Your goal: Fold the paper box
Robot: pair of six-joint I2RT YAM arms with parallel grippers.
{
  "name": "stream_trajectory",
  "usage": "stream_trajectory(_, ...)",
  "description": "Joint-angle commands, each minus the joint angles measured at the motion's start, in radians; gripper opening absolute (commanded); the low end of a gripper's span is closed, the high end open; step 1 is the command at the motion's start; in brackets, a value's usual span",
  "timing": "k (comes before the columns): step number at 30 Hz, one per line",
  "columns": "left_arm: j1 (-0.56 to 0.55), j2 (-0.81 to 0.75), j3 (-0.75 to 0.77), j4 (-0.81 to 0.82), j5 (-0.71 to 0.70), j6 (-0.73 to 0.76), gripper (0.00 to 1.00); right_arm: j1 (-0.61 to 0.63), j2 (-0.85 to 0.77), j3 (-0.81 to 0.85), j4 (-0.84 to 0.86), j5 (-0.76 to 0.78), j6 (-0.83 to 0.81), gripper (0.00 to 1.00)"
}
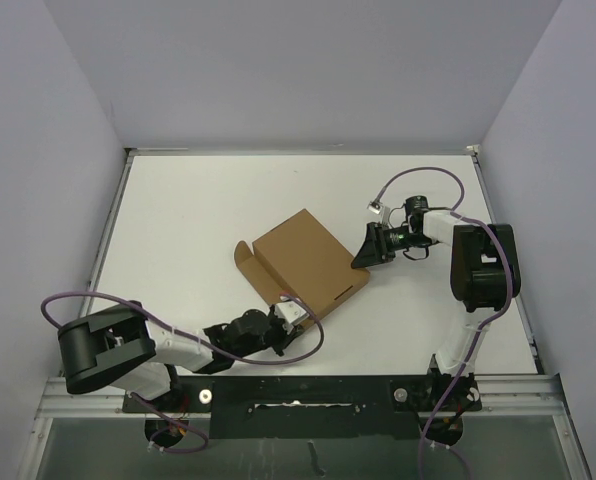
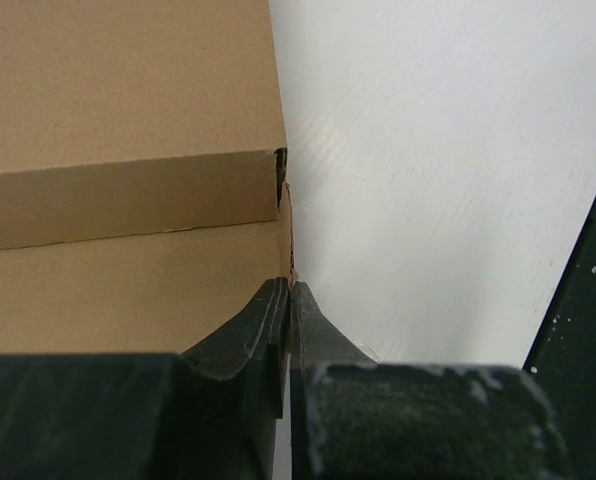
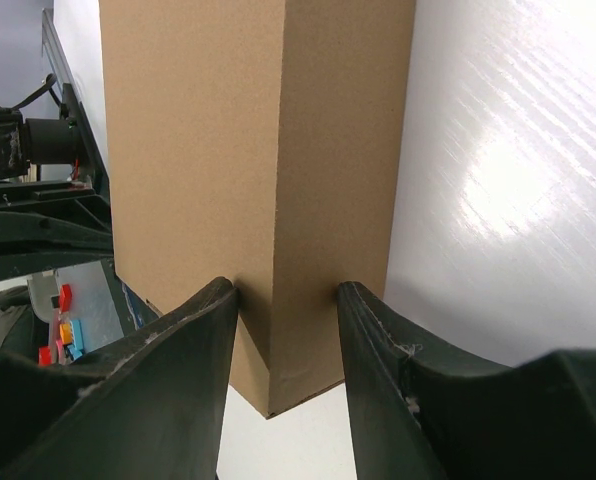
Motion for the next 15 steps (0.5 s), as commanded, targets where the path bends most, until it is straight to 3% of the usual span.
stream_trajectory(1,-0.005,-0.038,0.045,-0.093,0.014,0.033,0.00,0.011,0.038,0.005,0.025,0.140,-0.053,0.42)
stream_trajectory(15,-0.004,-0.091,0.120,-0.264,-0.011,0.013,0.00,0.016,0.040,0.006,0.025,0.140,-0.054,0.43)
